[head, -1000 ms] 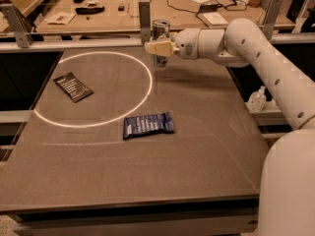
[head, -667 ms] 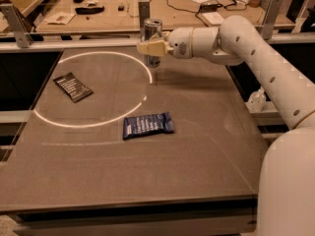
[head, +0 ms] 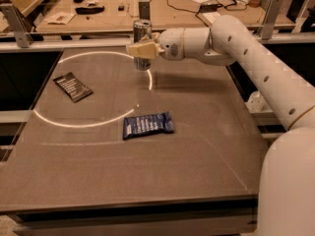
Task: Move redbull can near rxbar chocolate
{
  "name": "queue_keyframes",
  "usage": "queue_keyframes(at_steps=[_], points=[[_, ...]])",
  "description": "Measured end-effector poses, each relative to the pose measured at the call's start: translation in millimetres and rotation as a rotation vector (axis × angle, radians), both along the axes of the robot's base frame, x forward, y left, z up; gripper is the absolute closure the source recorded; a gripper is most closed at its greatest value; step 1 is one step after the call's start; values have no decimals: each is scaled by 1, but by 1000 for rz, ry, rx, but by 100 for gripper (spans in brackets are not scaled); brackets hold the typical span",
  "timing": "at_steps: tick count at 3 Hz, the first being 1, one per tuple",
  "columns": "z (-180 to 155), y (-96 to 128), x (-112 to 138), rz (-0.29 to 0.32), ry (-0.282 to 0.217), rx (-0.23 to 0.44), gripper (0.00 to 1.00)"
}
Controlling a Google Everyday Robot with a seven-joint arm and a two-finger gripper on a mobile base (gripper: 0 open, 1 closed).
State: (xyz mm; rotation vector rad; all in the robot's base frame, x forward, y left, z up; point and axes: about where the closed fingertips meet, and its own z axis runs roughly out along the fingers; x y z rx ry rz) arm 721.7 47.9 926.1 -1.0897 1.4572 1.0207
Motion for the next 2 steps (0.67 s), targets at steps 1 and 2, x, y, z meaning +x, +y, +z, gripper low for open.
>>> queue_keyframes(at_steps=[1,2], points=[[-3,15,-6,20,-9,-1,100],[-7,35,-14,62,-25,-10,100]])
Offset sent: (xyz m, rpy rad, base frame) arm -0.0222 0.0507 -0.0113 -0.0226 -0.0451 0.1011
